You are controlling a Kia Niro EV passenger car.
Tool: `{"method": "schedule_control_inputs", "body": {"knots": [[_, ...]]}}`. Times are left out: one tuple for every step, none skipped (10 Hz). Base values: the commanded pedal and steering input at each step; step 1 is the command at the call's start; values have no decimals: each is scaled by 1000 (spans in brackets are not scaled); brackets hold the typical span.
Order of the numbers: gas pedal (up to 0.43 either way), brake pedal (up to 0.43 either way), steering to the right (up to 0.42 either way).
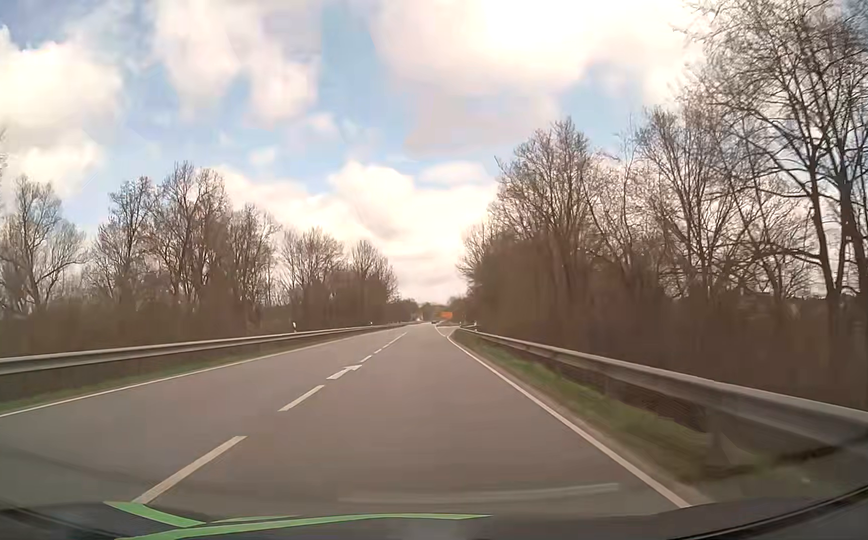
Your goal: Follow the waypoints while adhering to traffic rules and regulations
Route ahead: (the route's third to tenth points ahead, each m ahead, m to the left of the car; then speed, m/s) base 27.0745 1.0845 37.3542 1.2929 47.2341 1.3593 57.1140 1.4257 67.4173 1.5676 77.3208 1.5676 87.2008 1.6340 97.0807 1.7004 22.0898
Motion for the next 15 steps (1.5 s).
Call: {"method": "schedule_control_inputs", "body": {"knots": [[157,0,0],[157,0,-1],[157,0,0],[157,0,0],[157,0,0],[157,0,0],[157,0,0],[157,0,0],[157,0,0],[157,0,-1],[157,0,0],[157,0,0],[157,0,0],[157,0,0],[157,0,1]]}}
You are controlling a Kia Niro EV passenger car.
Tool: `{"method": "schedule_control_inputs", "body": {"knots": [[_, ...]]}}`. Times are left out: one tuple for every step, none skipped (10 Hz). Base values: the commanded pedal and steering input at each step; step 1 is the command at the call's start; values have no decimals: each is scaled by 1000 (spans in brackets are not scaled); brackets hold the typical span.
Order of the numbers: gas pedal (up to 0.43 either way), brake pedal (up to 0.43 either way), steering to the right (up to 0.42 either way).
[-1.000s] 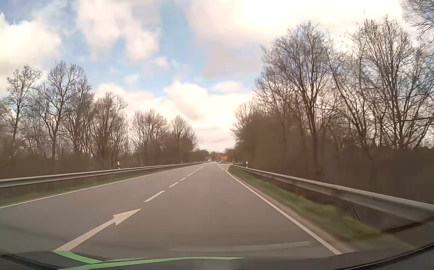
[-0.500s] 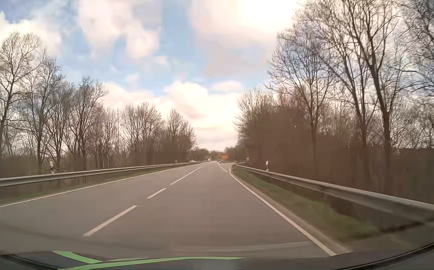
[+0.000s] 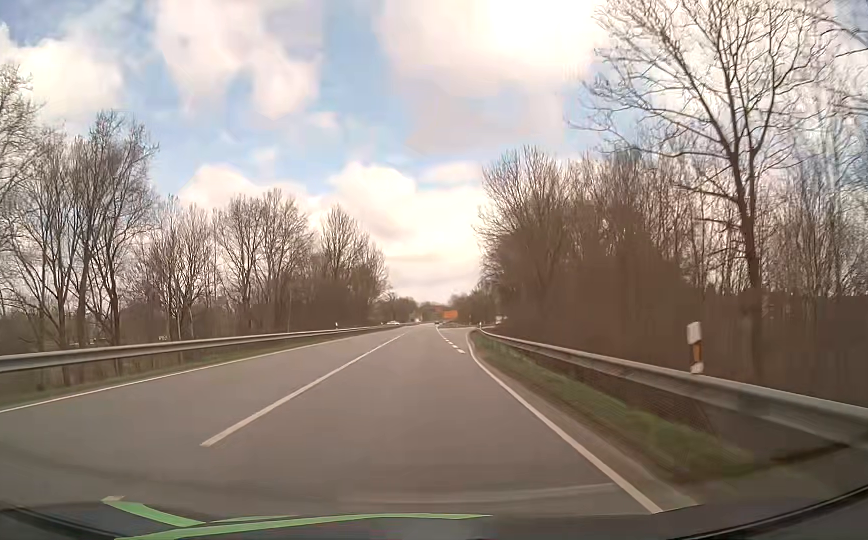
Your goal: Follow the waypoints while adhering to traffic rules and regulations
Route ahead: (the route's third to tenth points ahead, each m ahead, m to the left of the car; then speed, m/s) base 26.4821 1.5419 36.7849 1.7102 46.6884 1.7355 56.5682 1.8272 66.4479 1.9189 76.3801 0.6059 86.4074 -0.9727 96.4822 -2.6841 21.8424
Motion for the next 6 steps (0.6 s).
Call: {"method": "schedule_control_inputs", "body": {"knots": [[157,0,1],[157,0,1],[150,0,3],[150,0,4],[138,0,4],[118,0,4]]}}
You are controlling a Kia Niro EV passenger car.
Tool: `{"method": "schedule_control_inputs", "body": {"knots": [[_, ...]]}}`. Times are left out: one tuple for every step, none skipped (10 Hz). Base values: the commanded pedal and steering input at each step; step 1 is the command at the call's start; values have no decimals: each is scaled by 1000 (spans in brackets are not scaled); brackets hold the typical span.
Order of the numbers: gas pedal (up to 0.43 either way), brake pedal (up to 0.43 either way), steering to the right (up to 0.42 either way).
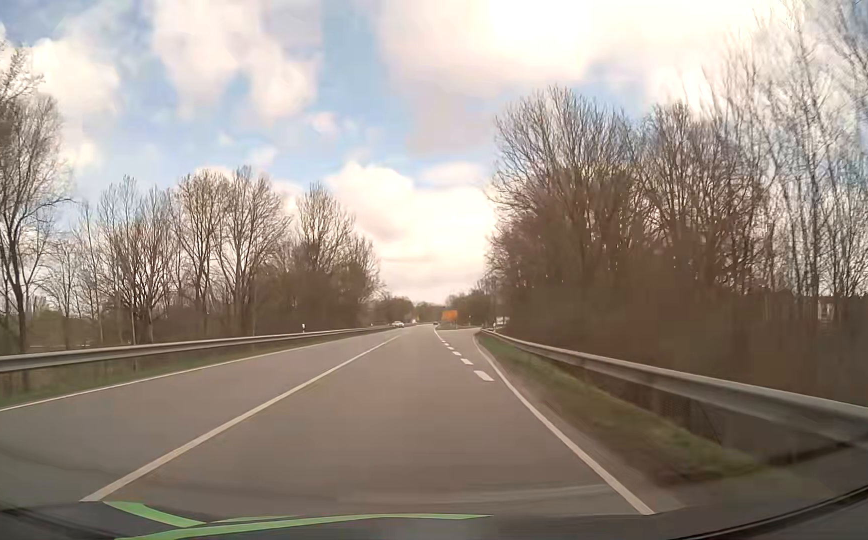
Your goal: Follow the waypoints while adhering to traffic rules and regulations
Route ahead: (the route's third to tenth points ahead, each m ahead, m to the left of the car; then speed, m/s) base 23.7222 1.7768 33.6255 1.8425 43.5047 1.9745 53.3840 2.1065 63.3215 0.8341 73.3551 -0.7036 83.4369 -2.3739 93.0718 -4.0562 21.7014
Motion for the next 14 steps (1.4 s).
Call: {"method": "schedule_control_inputs", "body": {"knots": [[79,0,5],[28,0,5],[0,0,5],[0,0,5],[0,0,5],[0,0,5],[0,0,5],[0,0,5],[0,0,5],[0,0,5],[0,0,5],[0,0,5],[0,0,6],[0,0,6]]}}
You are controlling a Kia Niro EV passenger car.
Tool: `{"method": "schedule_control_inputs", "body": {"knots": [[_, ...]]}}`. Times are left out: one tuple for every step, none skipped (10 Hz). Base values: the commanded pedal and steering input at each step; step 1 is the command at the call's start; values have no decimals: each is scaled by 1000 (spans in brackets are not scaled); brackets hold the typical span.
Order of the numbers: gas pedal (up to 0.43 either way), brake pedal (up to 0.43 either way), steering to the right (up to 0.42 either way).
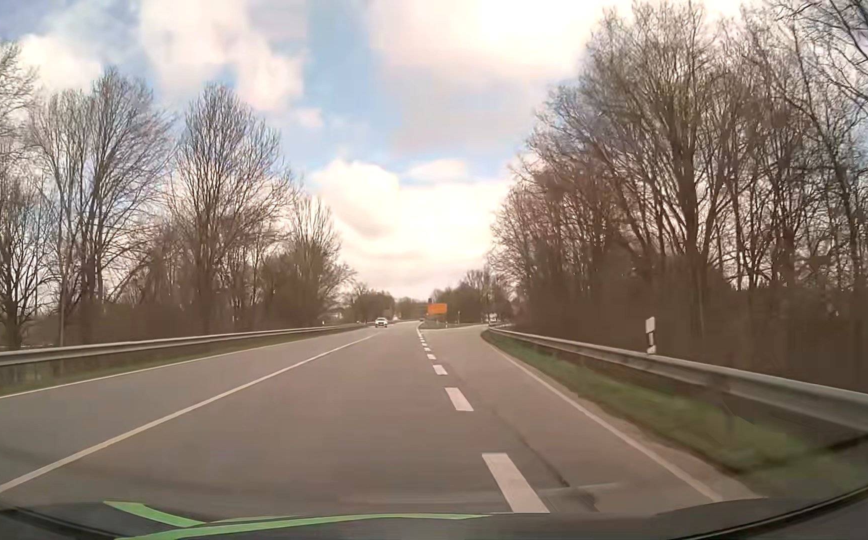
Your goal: Follow the waypoints while adhering to traffic rules and regulations
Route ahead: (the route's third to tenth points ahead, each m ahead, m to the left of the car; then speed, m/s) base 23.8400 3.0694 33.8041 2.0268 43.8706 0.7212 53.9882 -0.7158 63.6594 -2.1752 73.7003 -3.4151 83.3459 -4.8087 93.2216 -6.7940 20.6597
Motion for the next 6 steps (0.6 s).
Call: {"method": "schedule_control_inputs", "body": {"knots": [[0,0,6],[0,0,6],[0,0,7],[0,0,7],[0,0,7],[0,0,9]]}}
